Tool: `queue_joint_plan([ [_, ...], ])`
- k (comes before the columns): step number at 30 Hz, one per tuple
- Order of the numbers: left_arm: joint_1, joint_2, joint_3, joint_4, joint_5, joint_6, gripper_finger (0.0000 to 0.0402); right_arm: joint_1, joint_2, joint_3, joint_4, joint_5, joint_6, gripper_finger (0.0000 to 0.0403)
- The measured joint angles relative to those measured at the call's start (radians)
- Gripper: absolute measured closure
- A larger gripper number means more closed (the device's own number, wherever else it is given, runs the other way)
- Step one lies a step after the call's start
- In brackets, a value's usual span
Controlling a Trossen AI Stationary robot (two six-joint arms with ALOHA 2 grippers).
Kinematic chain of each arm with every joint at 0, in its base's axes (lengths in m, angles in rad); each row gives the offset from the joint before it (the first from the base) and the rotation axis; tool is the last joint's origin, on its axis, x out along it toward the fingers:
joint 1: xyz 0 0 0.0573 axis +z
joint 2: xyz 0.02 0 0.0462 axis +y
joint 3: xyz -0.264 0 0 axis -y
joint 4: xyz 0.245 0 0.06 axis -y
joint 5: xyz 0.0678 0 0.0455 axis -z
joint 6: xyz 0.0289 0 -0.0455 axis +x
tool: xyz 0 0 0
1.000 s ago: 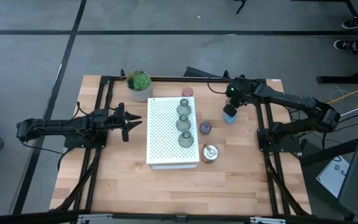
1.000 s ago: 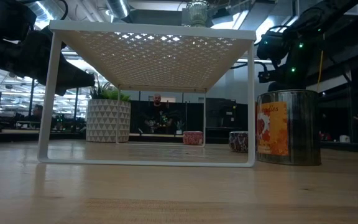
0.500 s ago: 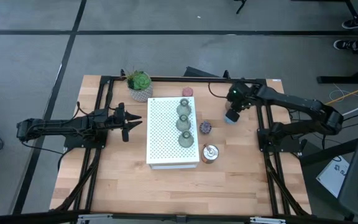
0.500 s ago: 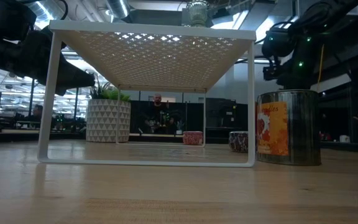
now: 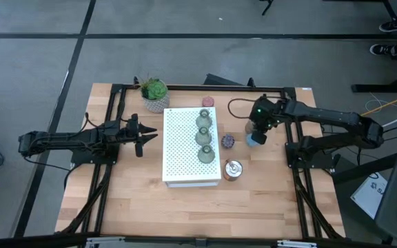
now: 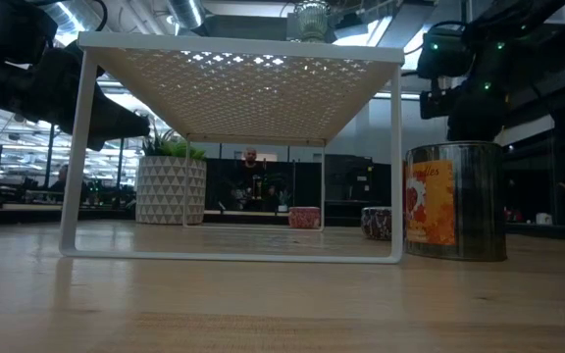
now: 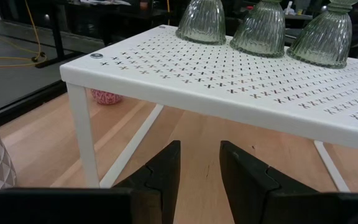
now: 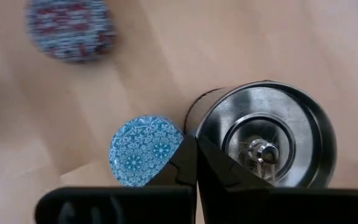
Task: Pick & Place candle stick holders
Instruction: Put the top orange scented candle on the shelf
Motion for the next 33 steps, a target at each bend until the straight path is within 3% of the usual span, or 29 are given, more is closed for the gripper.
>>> queue_joint_plan([
  [18, 0.0, 0.0, 0.0, 0.0, 0.0, 0.0, 0.0294, 0.302, -0.002, 0.011, 0.004, -0.017, 0.08, 0.0403],
  [24, 0.0, 0.0, 0.0, 0.0, 0.0, 0.0, 0.0294, 0.329, -0.002, 0.074, 0.001, -0.009, 0.063, 0.0399],
  [33, 0.0, 0.0, 0.0, 0.0, 0.0, 0.0, 0.0294, 0.332, -0.003, 0.133, -0.058, 0.016, 0.039, 0.0362],
])
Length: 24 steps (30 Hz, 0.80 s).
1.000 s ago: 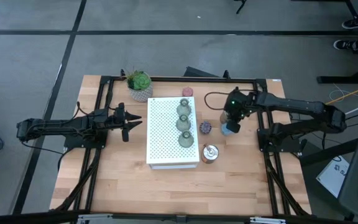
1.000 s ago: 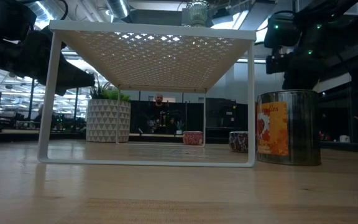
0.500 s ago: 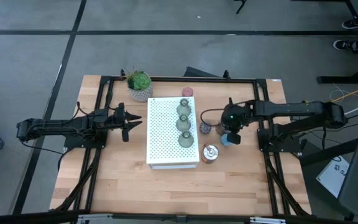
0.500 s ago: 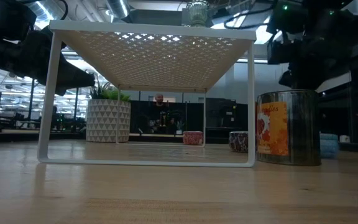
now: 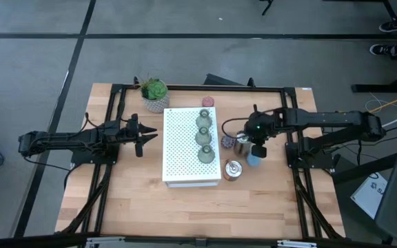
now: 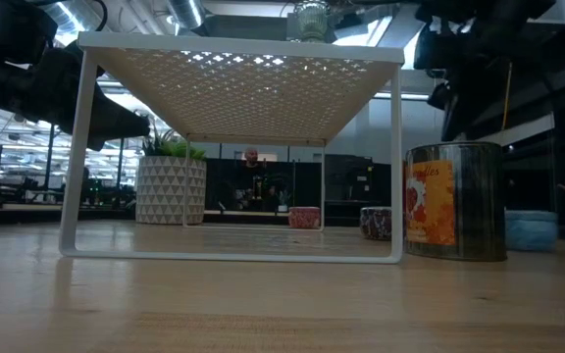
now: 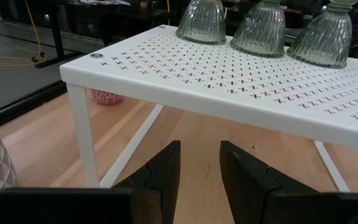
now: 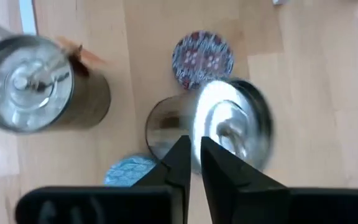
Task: Pick & Place candle stick holders
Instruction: Put the top orange scented candle on the shelf, then adjust the green glass candle holder on the shelf
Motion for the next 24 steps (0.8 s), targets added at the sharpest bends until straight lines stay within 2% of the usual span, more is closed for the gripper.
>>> queue_joint_plan([
  [5, 0.0, 0.0, 0.0, 0.0, 0.0, 0.0, 0.0294, 0.013, 0.017, 0.0, -0.051, -0.001, 0.049, 0.0361],
  [13, 0.0, 0.0, 0.0, 0.0, 0.0, 0.0, 0.0294, 0.035, 0.019, 0.0, -0.041, -0.012, 0.072, 0.0359],
  [18, 0.0, 0.0, 0.0, 0.0, 0.0, 0.0, 0.0294, 0.035, 0.016, 0.018, 0.049, 0.021, 0.001, 0.0359],
  [24, 0.0, 0.0, 0.0, 0.0, 0.0, 0.0, 0.0294, 0.009, 0.015, 0.053, 0.25, 0.151, -0.093, 0.0351],
])
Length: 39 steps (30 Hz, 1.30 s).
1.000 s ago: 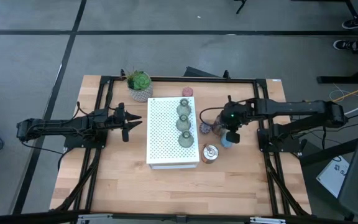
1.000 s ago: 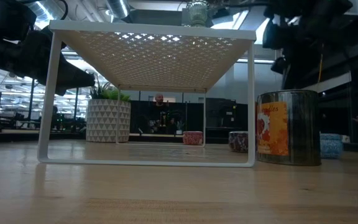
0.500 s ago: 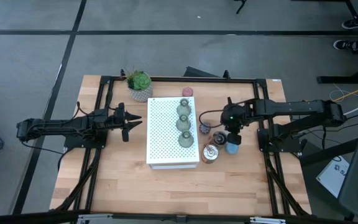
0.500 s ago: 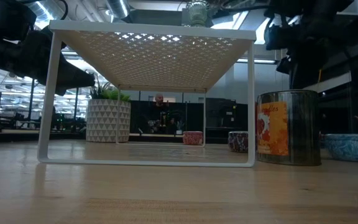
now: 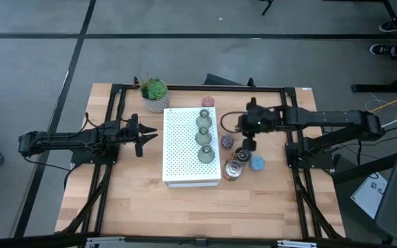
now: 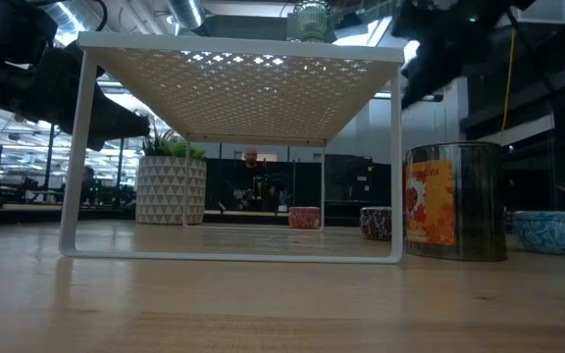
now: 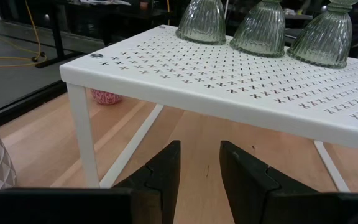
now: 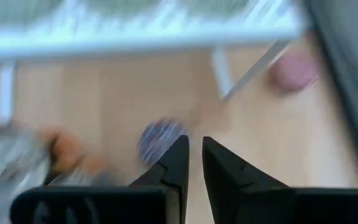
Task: Pick & Place candle stick holders
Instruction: Adjust the green glass candle holder on the shelf
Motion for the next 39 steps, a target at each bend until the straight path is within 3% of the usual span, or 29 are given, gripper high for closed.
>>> queue_joint_plan([
  [7, 0.0, 0.0, 0.0, 0.0, 0.0, 0.0, 0.0294, -0.081, 0.032, 0.0, 0.254, -0.115, -0.031, 0.0314],
  [14, 0.0, 0.0, 0.0, 0.0, 0.0, 0.0, 0.0294, -0.126, 0.139, 0.0, 0.372, -0.127, -0.087, 0.0309],
  [26, 0.0, 0.0, 0.0, 0.0, 0.0, 0.0, 0.0294, -0.128, 0.232, -0.002, 0.395, -0.19, -0.144, 0.0359],
  [39, 0.0, 0.0, 0.0, 0.0, 0.0, 0.0, 0.0294, -0.129, 0.267, -0.001, 0.515, -0.182, -0.167, 0.0365],
])
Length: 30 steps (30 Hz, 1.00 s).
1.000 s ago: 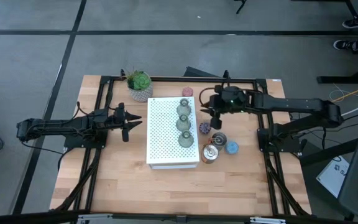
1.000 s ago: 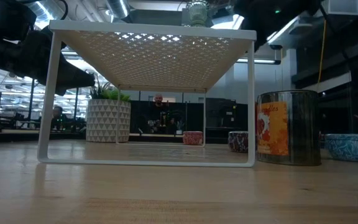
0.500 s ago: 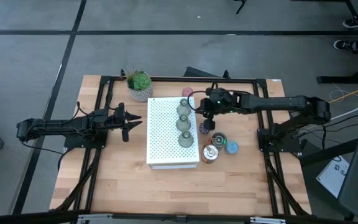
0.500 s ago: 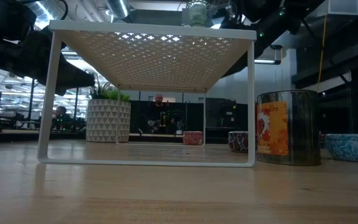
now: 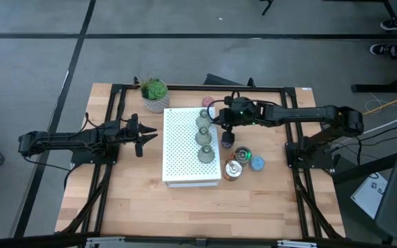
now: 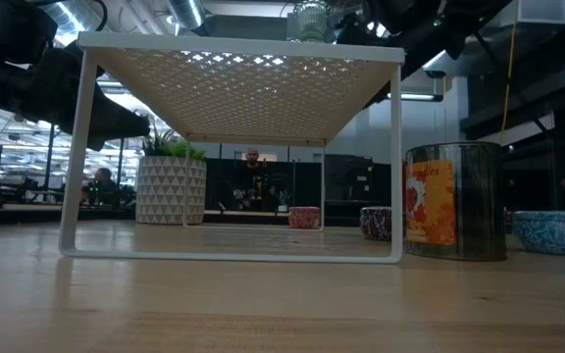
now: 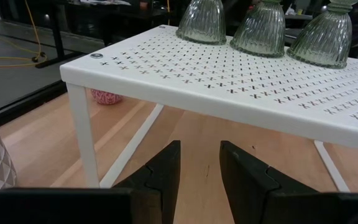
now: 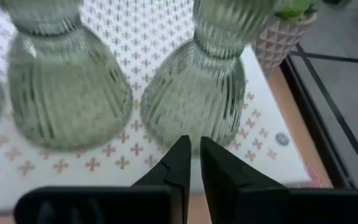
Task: Pick & Place candle stick holders
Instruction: Adjust the green glass candle holder on the shelf
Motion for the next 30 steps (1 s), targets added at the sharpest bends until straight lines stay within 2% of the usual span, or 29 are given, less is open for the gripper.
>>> queue_joint_plan([
  [13, 0.0, 0.0, 0.0, 0.0, 0.0, 0.0, 0.0294, 0.0, 0.089, 0.0, 0.157, -0.001, -0.002, 0.0365],
  [17, 0.0, 0.0, 0.0, 0.0, 0.0, 0.0, 0.0294, 0.0, 0.089, 0.0, 0.195, -0.044, -0.002, 0.0365],
  [22, 0.0, 0.0, 0.0, 0.0, 0.0, 0.0, 0.0294, 0.0, 0.089, 0.0, 0.221, -0.061, -0.011, 0.0365],
  [30, 0.0, 0.0, 0.0, 0.0, 0.0, 0.0, 0.0294, 0.0, 0.162, 0.017, 0.269, -0.061, -0.021, 0.0365],
])
